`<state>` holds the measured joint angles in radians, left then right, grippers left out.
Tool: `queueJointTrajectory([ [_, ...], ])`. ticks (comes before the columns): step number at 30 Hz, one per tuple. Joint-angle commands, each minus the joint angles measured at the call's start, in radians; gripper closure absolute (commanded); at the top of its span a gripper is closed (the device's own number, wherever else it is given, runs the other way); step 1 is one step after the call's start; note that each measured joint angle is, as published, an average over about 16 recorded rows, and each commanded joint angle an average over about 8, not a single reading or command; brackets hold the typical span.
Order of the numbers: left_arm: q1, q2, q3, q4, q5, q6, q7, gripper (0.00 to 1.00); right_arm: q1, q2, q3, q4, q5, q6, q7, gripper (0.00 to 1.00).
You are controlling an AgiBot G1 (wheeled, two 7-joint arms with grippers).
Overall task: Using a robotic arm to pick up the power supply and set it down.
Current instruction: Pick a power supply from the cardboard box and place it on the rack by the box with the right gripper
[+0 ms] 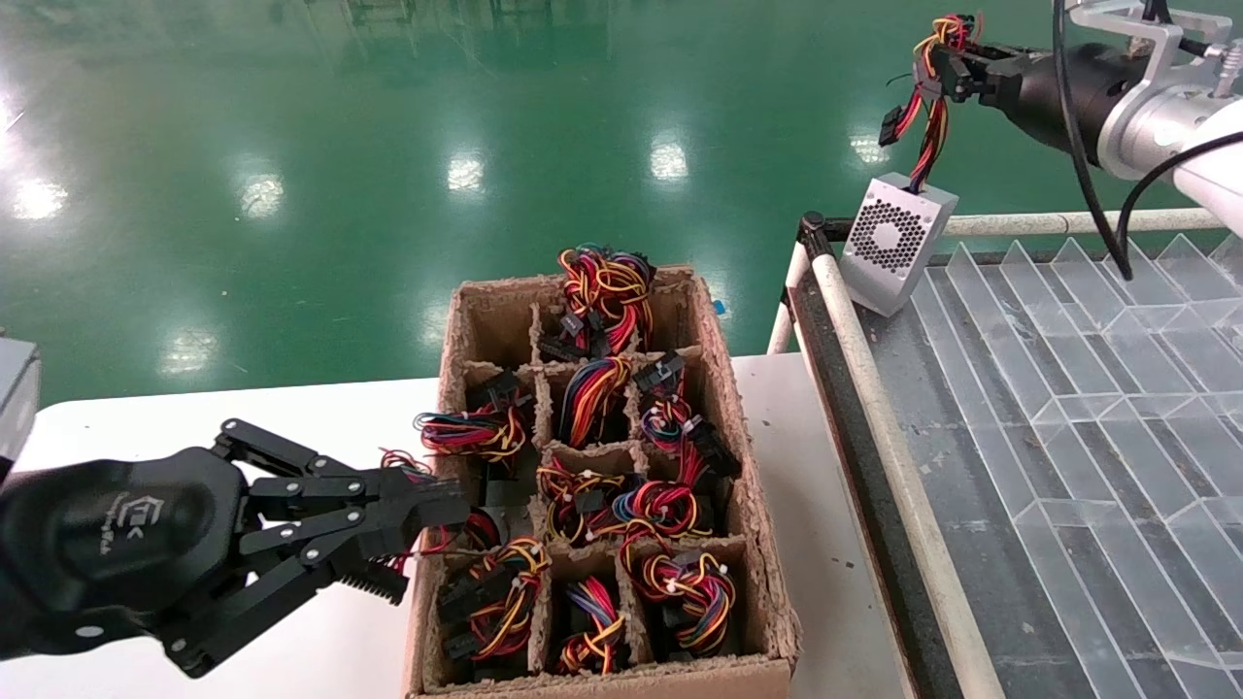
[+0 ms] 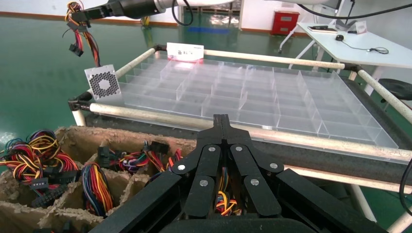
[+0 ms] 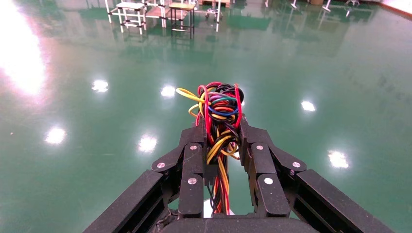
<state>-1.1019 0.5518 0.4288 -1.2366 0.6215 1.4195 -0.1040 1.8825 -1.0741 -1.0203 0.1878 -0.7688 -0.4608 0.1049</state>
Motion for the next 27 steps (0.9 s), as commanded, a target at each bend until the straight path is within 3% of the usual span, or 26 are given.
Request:
queueJointTrajectory([
  [1,0.000,0.000,0.000,0.000,0.000,0.000,0.000,1.00,0.003,-0.003,-0.007,-0.006,-0.006,0.005,0.014,1.00],
  [18,0.000,0.000,0.000,0.000,0.000,0.000,0.000,1.00,0.027,0.065,-0.023,0.036,-0.016,-0.046,0.109,1.00],
  [27,0.000,0.000,0.000,0.000,0.000,0.000,0.000,1.00,0.003,0.047,-0.049,0.098,-0.031,-0.016,0.187,1.00],
])
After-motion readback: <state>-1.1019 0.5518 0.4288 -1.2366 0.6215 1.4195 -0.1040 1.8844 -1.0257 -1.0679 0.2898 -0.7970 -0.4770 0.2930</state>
